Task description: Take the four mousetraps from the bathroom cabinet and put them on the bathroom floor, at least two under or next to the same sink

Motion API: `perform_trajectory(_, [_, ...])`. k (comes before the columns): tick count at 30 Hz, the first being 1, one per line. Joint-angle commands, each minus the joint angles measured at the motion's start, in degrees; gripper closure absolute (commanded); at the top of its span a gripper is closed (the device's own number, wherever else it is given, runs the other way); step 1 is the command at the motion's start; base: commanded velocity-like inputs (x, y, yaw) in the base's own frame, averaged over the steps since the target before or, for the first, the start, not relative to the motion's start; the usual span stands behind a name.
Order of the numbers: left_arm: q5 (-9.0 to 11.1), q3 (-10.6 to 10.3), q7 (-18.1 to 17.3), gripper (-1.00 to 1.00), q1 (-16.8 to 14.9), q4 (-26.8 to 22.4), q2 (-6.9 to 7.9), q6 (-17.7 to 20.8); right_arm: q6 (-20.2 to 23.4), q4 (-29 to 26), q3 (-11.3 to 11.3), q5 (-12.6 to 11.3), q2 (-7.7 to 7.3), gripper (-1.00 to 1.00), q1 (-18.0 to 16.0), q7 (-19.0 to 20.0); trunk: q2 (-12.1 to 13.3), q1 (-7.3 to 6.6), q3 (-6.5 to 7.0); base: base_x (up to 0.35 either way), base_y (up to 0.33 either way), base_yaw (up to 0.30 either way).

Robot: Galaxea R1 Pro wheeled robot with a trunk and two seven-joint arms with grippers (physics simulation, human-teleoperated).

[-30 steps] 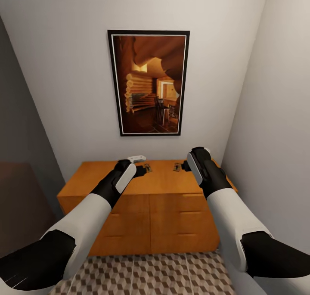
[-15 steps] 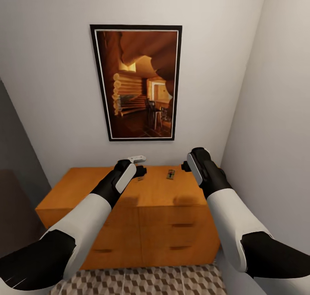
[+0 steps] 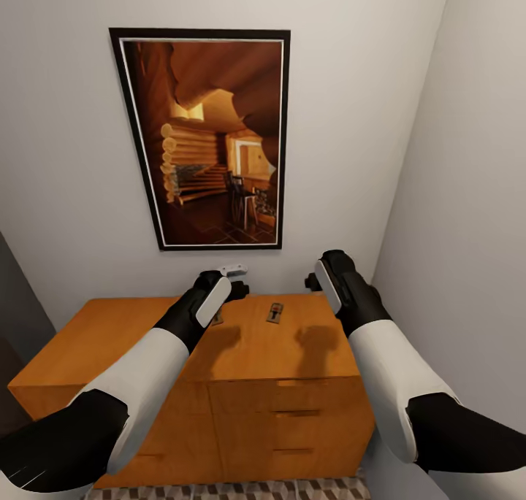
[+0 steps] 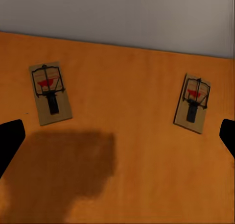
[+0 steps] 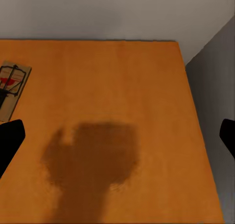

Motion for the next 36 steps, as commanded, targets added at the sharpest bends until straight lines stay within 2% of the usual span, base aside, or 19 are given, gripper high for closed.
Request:
perform_trajectory(1, [0.57, -0.11, 0.55, -1.00, -0.07, -0.05, 0.00, 0.12, 0.16, -0.05, 0.12, -1.51, 0.06, -1.00, -0.04, -0.56, -0.14, 0.07, -0.14, 0.287, -0.197, 0.000])
perform_trajectory(4, [0.58, -0.11, 0.51, -1.00, -0.07, -0.05, 0.00, 0.22, 0.16, -0.13, 0.08, -3.94, 0.15, -1.00, -0.02, -0.57, -0.14, 0.07, -0.14, 0.263, -0.182, 0.000])
perform_trajectory(5, [0.60, -0.11, 0.47, -1.00, -0.07, -0.05, 0.00, 0.34, 0.16, -0.26, 0.07, -6.03, 0.19, -1.00, -0.01, -0.60, -0.14, 0.07, -0.14, 0.149, -0.103, 0.000])
perform_trajectory(8, [0.85, -0.11, 0.39, -1.00, -0.07, -0.05, 0.00, 0.62, 0.16, -0.49, 0.08, -8.90, 0.22, -1.00, -0.01, -0.66, -0.14, 0.07, -0.14, 0.097, -0.067, 0.000])
perform_trajectory(11, [1.32, -0.11, 0.35, -1.00, -0.07, -0.05, 0.00, 1.12, 0.16, -0.57, 0.08, -10.18, 0.23, -1.00, -0.01, -0.69, -0.14, 0.07, -0.14, 0.053, -0.037, 0.000])
perform_trajectory(13, [2.57, -0.11, 0.32, -1.00, -0.07, -0.08, 0.00, 2.73, 0.16, -0.67, 0.11, -11.30, 0.25, -1.00, 0.00, -0.75, -0.14, 0.07, -0.14, 0.032, -0.022, 0.000])
perform_trajectory(16, [4.33, -0.11, 0.39, -1.00, -0.07, -0.32, 0.00, 5.56, 0.16, -0.80, 0.15, -11.99, 0.25, -1.00, 0.00, -0.80, -0.14, 0.07, -0.14, 0.014, -0.010, 0.000])
perform_trajectory(21, [5.28, -0.11, 1.29, -1.00, -0.07, -1.34, 0.00, 7.62, 0.16, -0.87, 0.20, -12.28, 0.26, -1.00, 0.00, -0.80, -0.14, 0.07, -0.14, 0.006, -0.004, 0.000])
perform_trajectory(28, [5.78, -0.06, 3.53, -1.00, -0.07, -2.00, 0.00, 8.52, 0.16, -0.89, 0.22, -12.41, 0.26, -1.00, 0.00, -0.78, -0.14, 0.07, -0.14, 0.001, -0.001, 0.000])
perform_trajectory(36, [5.86, -0.04, 4.29, -1.00, -0.07, -2.14, 0.00, 8.72, 0.16, -0.90, 0.16, -12.46, 0.26, -1.00, 0.00, -0.75, -0.14, 0.07, -0.14, 0.000, 0.000, 0.000])
